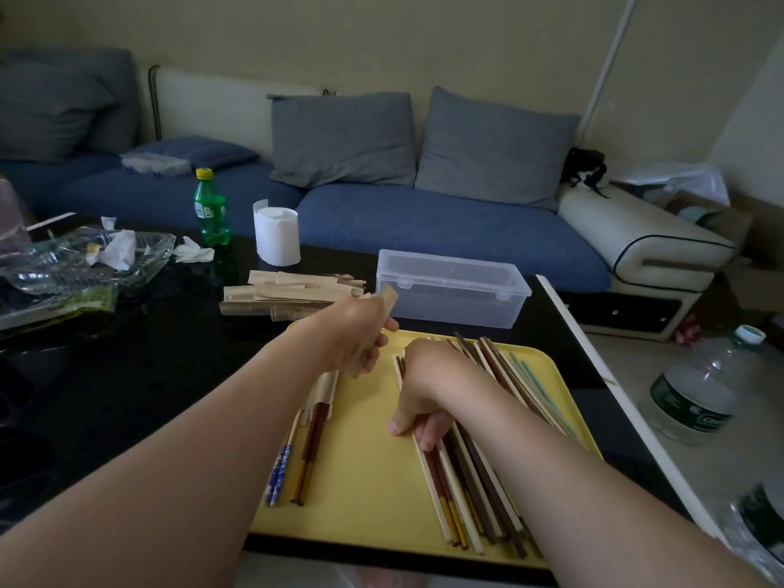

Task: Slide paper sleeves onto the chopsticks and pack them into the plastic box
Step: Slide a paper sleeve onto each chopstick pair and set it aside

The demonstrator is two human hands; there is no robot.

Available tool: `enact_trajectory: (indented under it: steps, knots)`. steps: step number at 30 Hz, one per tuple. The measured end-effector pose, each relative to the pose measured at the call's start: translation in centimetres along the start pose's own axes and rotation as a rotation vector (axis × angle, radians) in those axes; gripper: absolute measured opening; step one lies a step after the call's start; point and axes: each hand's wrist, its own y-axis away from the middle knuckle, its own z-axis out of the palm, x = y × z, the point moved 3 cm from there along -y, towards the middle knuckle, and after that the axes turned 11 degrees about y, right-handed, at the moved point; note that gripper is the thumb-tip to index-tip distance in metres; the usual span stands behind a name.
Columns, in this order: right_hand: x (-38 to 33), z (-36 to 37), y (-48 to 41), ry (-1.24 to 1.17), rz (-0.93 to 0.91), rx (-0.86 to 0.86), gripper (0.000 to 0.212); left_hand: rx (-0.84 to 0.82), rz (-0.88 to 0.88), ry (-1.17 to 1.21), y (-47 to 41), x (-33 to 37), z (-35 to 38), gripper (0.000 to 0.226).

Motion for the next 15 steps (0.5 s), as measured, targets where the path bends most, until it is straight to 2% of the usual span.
enact_trajectory:
  steps: [3,8,11,13,15]
  knots:
    - [0.3,-0.21,0.1,-0.024,0.045,-0.01,0.029,-0.001,0.007,0.045,-0.39,-0.06,-0.05,0.046]
    - [0.38,-0.19,0.14,-0.057,0.032,0.003,0.025,-0.028,0.012,0.11,-0.15,0.07,0.38,0.027]
    - [0.36,-0.11,-0.33,-0.034,0.018,0.043,0.025,-0.004,0.033,0.105,-0.16,0.09,0.45,0.029]
    - [0.45,-0.03,-0.51,-0.082,-0.053,0.143,0.02,0.01,0.031,0.12,-0.21,-0.02,0.52,0.03]
    - [0.81,-0.15,-0.59,-0.177,-0.16,0.337,0.019,0.026,0.026,0.145,-0.27,-0.08,0.53,0.034]
